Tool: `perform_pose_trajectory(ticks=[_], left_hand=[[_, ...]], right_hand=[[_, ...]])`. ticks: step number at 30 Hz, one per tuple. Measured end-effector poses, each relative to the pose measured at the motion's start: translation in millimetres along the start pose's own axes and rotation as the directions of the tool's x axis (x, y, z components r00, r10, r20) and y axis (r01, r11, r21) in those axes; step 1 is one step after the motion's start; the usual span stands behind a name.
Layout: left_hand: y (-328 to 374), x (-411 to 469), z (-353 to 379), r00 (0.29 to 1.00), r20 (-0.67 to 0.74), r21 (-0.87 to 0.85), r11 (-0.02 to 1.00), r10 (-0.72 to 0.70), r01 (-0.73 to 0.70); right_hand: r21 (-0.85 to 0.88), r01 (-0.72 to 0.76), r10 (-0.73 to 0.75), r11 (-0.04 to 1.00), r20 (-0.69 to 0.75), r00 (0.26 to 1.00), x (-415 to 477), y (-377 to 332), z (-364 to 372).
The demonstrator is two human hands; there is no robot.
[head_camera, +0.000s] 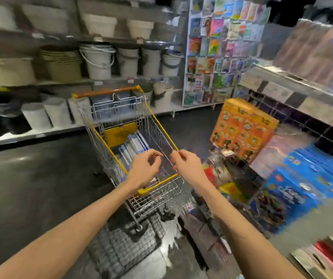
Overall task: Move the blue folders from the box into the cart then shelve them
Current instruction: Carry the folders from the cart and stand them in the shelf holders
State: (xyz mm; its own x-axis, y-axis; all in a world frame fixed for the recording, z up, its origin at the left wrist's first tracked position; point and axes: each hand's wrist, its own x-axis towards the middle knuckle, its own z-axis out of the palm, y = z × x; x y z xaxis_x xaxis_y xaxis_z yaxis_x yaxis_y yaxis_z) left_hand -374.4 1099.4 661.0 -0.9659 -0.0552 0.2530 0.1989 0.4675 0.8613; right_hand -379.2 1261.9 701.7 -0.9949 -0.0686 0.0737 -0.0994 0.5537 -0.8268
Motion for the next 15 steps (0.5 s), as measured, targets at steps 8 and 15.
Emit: perform_pose_trajectory(ticks=[8, 15], left_hand=[[-134.0, 60.2, -45.5, 0.975, 0.027, 0.134, 0.967, -0.222, 0.216], [-186.0, 108.0, -25.6, 0.947, 0.102, 0.197, 0.939, -0.305, 0.281]], right_hand=[[-0.069, -0.133, 0.141, 0.989, 0.118, 0.983, 96.1, 25.1, 119.5], [-0.132, -0.247, 0.267, 0.96, 0.168, 0.949, 149.2, 73.9, 142.4]])
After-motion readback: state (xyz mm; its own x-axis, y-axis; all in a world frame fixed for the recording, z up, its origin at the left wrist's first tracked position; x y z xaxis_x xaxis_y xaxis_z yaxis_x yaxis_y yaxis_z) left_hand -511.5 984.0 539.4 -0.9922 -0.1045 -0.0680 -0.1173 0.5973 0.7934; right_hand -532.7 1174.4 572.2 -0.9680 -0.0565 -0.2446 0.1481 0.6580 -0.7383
